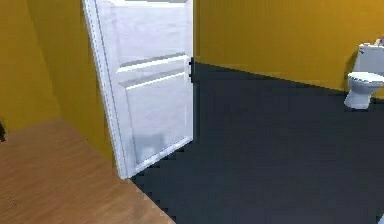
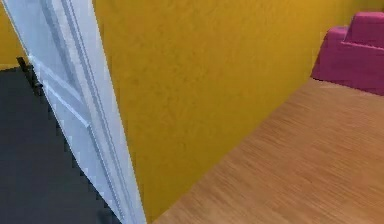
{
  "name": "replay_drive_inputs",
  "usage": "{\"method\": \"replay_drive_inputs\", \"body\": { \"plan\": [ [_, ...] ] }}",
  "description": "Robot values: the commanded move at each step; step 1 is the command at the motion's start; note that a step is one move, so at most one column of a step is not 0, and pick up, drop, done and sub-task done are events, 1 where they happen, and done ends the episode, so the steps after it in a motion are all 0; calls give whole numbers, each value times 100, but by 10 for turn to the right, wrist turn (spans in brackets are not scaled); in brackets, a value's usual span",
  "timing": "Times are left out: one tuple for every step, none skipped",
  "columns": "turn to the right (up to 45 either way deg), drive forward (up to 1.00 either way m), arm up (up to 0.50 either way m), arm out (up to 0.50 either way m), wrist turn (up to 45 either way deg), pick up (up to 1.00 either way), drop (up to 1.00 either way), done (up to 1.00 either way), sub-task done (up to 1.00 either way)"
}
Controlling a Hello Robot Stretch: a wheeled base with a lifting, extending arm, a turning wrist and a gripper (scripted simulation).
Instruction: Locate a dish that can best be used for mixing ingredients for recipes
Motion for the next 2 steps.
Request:
{"method": "replay_drive_inputs", "body": {
  "plan": [
    [0,50,0,0,0,0,0,0,0],
    [300,0,0,0,0,0,0,0,0]
  ]
}}
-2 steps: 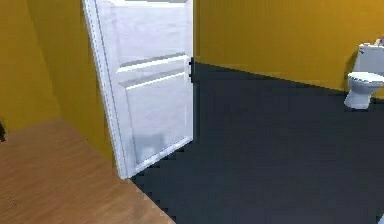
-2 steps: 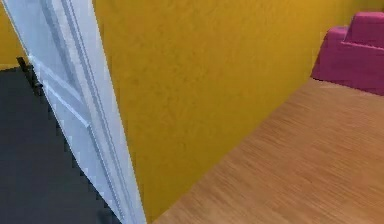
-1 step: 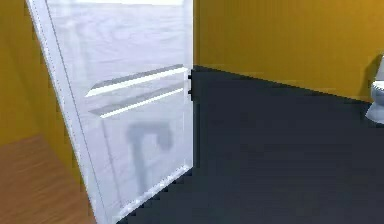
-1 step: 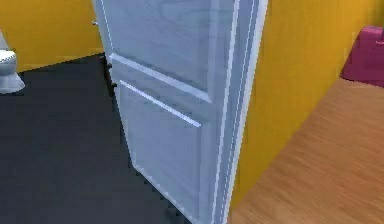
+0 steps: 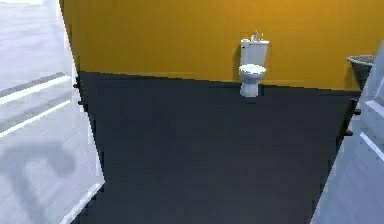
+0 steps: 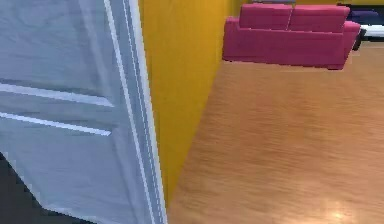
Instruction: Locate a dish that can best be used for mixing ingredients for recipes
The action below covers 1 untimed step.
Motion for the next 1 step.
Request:
{"method": "replay_drive_inputs", "body": {
  "plan": [
    [0,100,0,0,0,0,0,0,0]
  ]
}}
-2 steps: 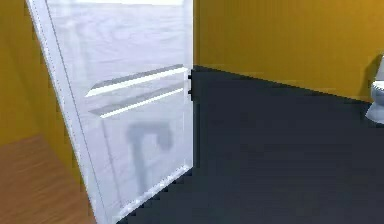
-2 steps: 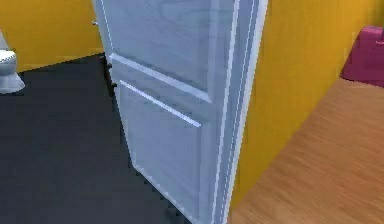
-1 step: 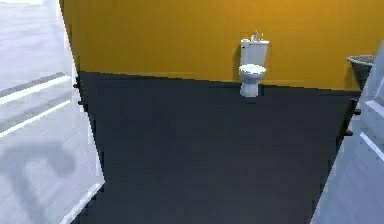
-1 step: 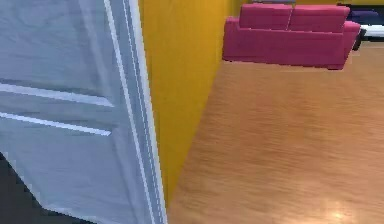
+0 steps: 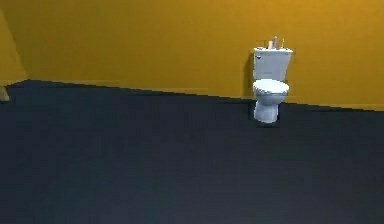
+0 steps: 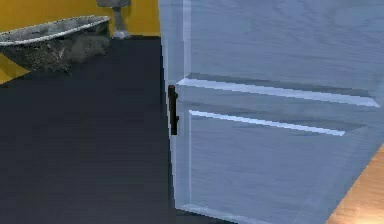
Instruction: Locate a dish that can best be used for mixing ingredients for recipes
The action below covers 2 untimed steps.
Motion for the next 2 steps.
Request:
{"method": "replay_drive_inputs", "body": {
  "plan": [
    [30,0,0,0,0,0,0,0,0],
    [0,50,0,0,0,0,0,0,0]
  ]
}}
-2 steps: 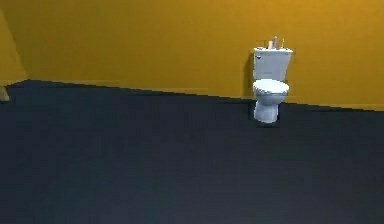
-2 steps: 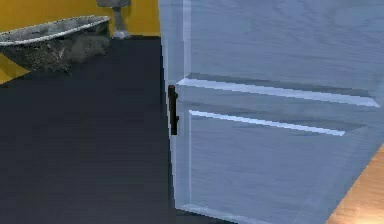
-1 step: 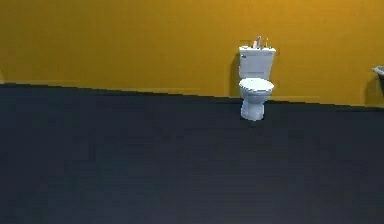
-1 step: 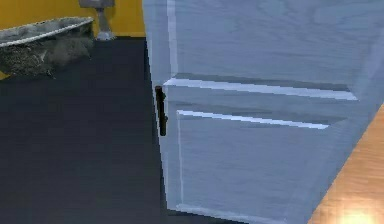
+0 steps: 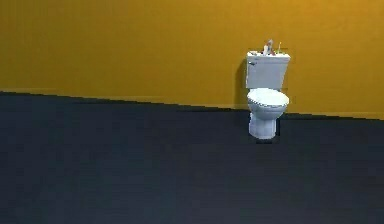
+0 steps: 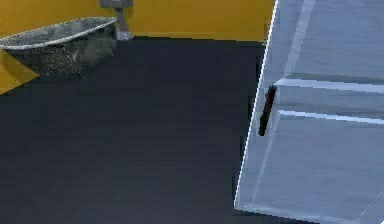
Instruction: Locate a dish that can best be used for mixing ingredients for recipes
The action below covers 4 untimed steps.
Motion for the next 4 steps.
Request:
{"method": "replay_drive_inputs", "body": {
  "plan": [
    [-450,0,0,0,0,0,0,0,0],
    [-150,0,0,0,0,0,0,0,0],
    [0,30,0,0,0,0,0,0,0],
    [90,0,0,0,0,0,0,0,0]
  ]
}}
